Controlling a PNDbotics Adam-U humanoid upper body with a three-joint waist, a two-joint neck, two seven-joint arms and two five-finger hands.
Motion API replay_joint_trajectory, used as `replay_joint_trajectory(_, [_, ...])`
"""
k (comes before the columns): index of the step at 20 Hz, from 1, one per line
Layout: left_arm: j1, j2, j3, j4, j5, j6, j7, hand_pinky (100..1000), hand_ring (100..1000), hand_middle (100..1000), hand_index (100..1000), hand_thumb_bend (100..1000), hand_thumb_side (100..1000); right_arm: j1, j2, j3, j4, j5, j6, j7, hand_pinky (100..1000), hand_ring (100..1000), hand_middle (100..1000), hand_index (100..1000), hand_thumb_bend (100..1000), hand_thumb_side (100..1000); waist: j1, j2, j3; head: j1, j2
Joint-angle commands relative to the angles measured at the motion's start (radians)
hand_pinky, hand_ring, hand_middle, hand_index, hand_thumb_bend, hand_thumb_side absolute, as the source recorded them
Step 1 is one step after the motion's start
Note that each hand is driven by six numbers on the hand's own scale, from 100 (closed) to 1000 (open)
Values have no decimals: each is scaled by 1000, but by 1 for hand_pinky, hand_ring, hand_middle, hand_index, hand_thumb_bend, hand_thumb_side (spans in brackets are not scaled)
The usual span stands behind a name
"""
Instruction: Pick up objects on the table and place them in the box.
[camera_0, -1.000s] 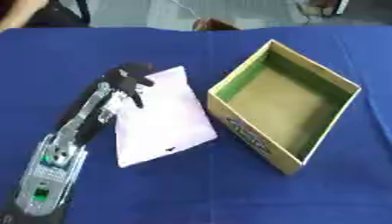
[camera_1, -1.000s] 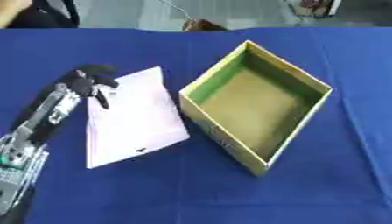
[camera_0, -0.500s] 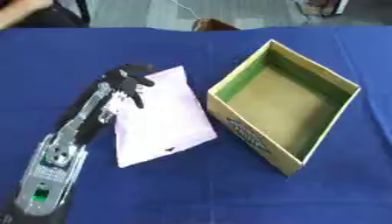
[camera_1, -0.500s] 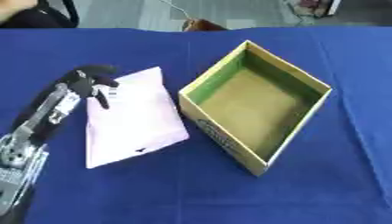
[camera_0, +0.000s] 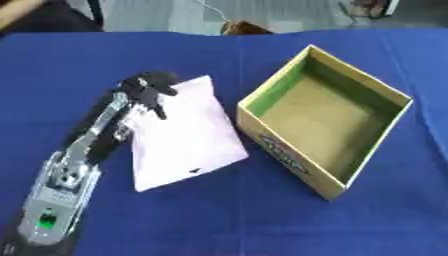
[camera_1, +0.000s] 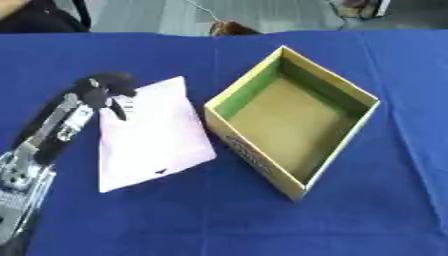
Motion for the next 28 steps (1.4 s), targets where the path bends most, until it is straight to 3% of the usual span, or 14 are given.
replay_joint_trajectory(1, [-11,205,8,-24,-285,-73,54,832,879,862,880,424,768,5,-37,-6,-15,6,2,2,490,615,798,915,609,774,4,-17,1,11,-1])
replay_joint_trajectory(5, [1,264,-16,-24,-410,-61,127,819,863,845,880,402,771,5,-35,-4,-13,6,4,7,491,616,799,916,609,772,6,-18,0,11,-1])
replay_joint_trajectory(18, [-9,264,-38,-24,-400,-62,94,793,830,838,876,453,804,3,-36,-5,-14,6,4,10,491,614,800,917,608,770,7,-18,-4,7,-1])
replay_joint_trajectory(23, [-30,266,-58,-24,-292,-55,67,702,793,836,884,362,834,3,-36,-4,-13,7,5,11,491,614,800,917,608,771,7,-19,-6,9,-1])
replay_joint_trajectory(28, [-162,256,-108,66,-90,51,-45,572,723,852,895,303,821,7,-37,0,-10,6,5,16,491,613,800,918,608,769,6,-27,-9,15,-1])
